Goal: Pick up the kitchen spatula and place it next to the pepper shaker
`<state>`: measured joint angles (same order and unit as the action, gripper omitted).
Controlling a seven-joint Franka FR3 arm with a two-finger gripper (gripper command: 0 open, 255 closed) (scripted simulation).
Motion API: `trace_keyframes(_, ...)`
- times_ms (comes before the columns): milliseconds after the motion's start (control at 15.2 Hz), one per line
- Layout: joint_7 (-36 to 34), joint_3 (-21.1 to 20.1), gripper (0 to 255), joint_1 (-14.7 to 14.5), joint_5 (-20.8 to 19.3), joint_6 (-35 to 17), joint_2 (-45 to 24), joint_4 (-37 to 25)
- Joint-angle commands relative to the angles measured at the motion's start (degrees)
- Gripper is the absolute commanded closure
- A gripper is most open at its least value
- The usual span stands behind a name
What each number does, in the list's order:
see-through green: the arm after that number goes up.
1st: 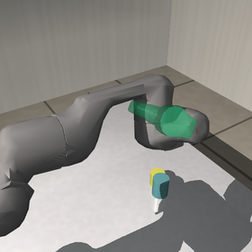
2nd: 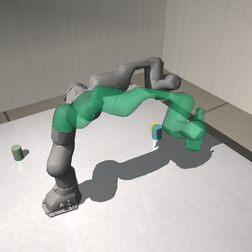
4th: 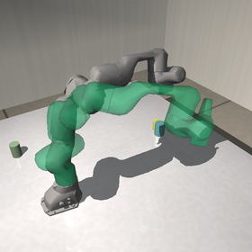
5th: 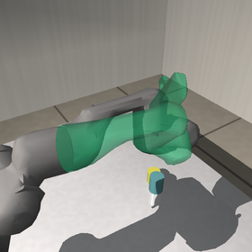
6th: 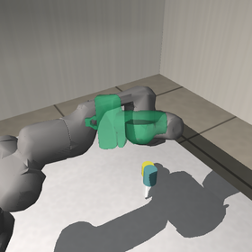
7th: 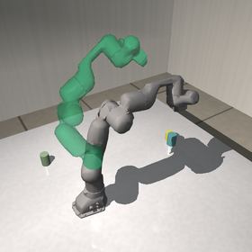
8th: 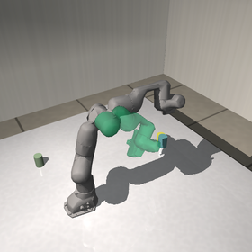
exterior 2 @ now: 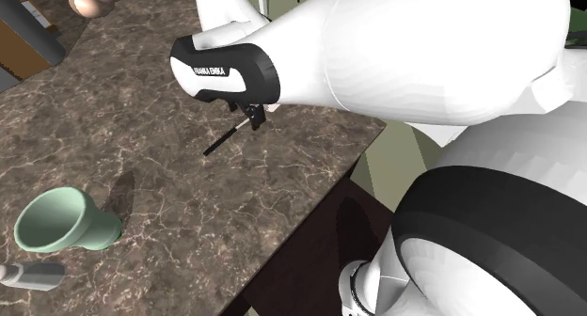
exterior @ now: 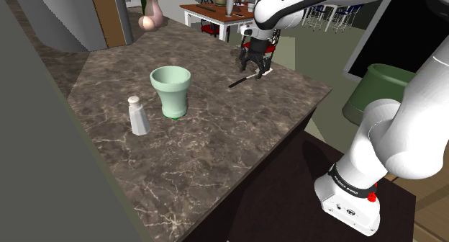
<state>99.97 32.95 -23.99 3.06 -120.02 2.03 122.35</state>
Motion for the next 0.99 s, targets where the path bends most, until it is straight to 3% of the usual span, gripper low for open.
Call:
trace_keyframes(0,0.0,0.0,0,0.0,0.0,-0.1,0.0,0.0)
trace_keyframes(132,0.0,0.0,0,0.0,0.0,-0.1,0.0,0.0)
trace_keyframes(198,0.0,0.0,255,0.0,0.0,-0.1,0.0,0.0)
trace_keyframes(924,-0.4,-0.1,255,0.0,-0.4,1.4,0.6,-0.9)
